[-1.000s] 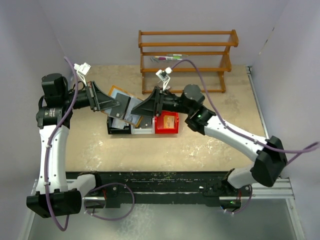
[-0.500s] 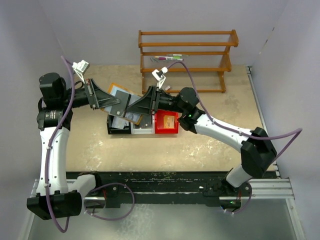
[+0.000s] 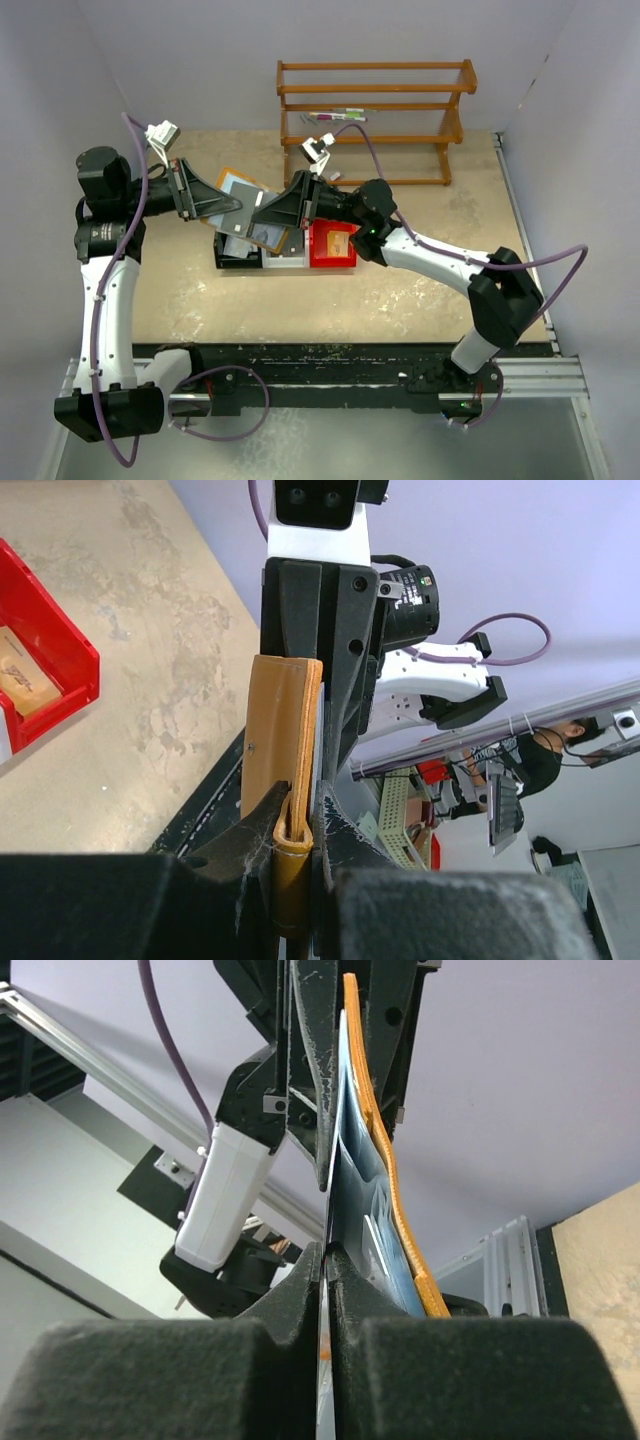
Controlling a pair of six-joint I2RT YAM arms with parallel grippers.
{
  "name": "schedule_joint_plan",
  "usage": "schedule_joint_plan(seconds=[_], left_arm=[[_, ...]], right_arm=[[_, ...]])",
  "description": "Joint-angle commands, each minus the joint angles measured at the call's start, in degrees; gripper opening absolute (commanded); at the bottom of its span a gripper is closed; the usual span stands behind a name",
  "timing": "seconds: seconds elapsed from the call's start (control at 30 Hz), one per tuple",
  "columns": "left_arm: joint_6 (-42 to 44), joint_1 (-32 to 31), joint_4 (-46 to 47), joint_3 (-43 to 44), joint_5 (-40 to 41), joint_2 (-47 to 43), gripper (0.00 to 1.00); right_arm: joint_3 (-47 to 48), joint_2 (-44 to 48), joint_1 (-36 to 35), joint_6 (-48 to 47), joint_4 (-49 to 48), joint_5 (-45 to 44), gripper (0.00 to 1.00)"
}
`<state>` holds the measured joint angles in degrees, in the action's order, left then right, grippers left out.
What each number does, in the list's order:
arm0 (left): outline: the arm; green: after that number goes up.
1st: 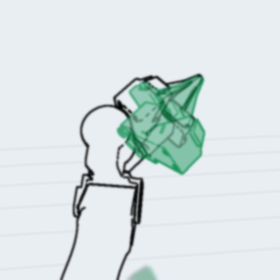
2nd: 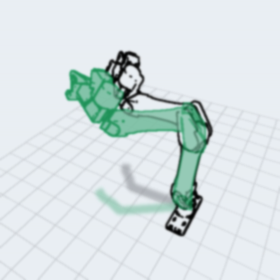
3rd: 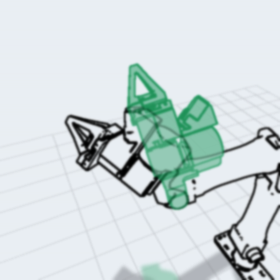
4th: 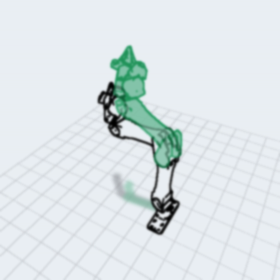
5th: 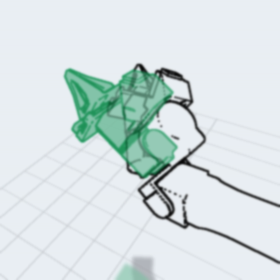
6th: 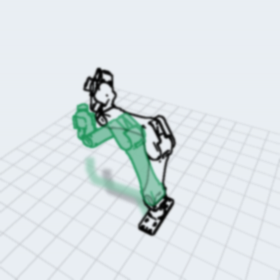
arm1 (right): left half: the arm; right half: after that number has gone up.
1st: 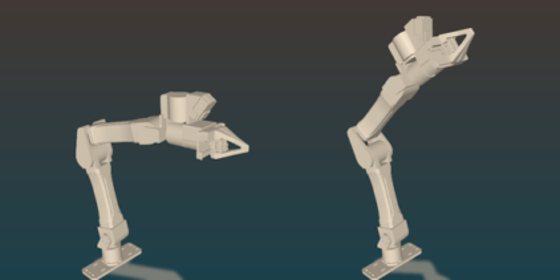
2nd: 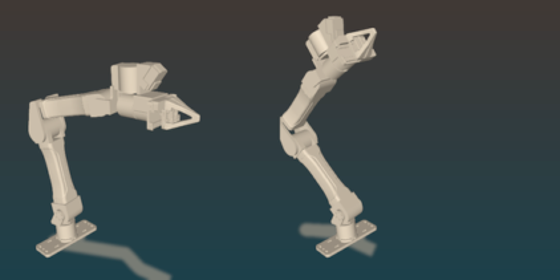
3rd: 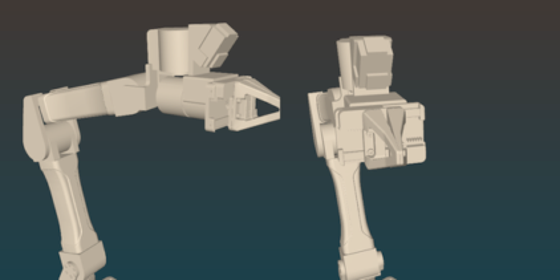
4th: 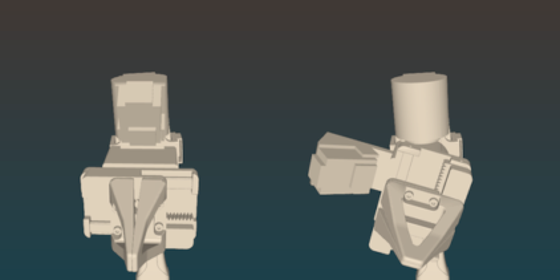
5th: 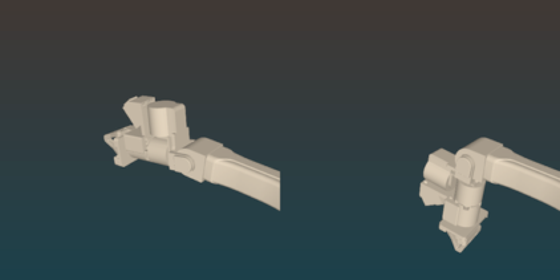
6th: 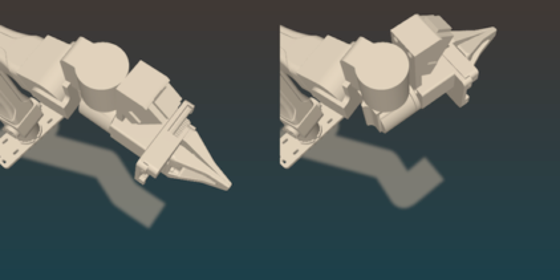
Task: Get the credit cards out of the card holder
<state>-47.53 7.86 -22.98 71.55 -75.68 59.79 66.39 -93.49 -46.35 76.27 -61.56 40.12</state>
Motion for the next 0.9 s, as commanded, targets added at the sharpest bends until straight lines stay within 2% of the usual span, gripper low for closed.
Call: schedule_joint_plan(seconds=[0.0,0.27,0.57,0.73,0.87], left_arm=[[-1.48,0.12,3.07,0.06,-3.07,-1.17,0.07],[-7.1,0.14,9.84,-1.1,-6.16,-2.31,0.12],[-7.53,0.14,11.21,-0.72,-5.66,-2.24,0.03],[-1.59,0.27,5.01,2.31,-3.5,-1.41,0.02],[10.85,0.32,-7.52,7.55,0.6,-0.31,0.0]], right_arm=[[0.29,0.96,-0.15,2.72,-8.19,1.94,0.01],[-1.98,1.73,-0.05,3.36,-9.28,2.1,0.0],[-7.17,4.94,0.52,3.21,-9.65,2.19,0.0],[-12.67,8.55,2.49,2.92,-9.14,2.78,0.0],[-16.26,12.0,5.35,2.78,-7.67,4.13,0.0]])
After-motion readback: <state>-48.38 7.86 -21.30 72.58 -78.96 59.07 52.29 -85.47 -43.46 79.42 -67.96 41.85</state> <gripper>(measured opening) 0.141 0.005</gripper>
